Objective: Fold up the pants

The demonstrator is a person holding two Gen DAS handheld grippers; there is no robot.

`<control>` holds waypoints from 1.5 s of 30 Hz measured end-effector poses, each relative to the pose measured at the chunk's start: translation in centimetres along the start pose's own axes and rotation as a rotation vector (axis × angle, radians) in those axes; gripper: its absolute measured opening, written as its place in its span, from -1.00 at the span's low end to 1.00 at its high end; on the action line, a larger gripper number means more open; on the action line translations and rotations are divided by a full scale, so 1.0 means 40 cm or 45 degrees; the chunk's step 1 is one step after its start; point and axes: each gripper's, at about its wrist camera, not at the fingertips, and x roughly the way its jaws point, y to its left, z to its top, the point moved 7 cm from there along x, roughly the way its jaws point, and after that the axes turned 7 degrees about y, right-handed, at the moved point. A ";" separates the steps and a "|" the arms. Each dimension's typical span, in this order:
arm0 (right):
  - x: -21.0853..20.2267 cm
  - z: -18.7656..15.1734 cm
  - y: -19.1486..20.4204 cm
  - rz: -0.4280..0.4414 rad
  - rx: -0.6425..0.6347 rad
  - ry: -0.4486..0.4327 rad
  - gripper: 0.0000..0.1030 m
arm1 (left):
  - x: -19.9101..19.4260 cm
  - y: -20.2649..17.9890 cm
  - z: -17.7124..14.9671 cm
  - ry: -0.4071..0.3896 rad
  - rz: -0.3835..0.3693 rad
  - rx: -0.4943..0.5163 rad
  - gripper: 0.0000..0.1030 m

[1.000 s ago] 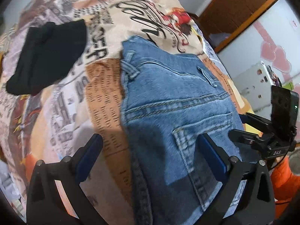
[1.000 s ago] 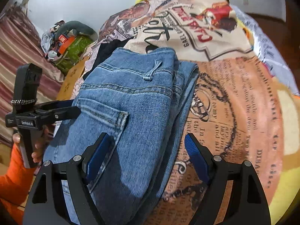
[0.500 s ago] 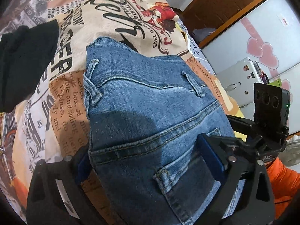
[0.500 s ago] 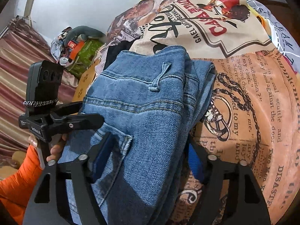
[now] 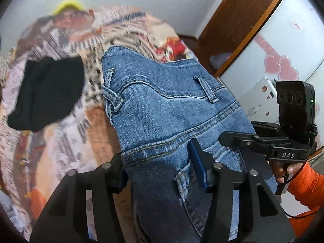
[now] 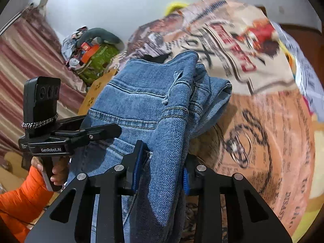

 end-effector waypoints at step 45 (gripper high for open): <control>0.697 0.610 0.086 -0.191 -0.248 0.226 -0.57 | 0.141 0.827 0.342 -0.203 0.383 -0.468 -0.07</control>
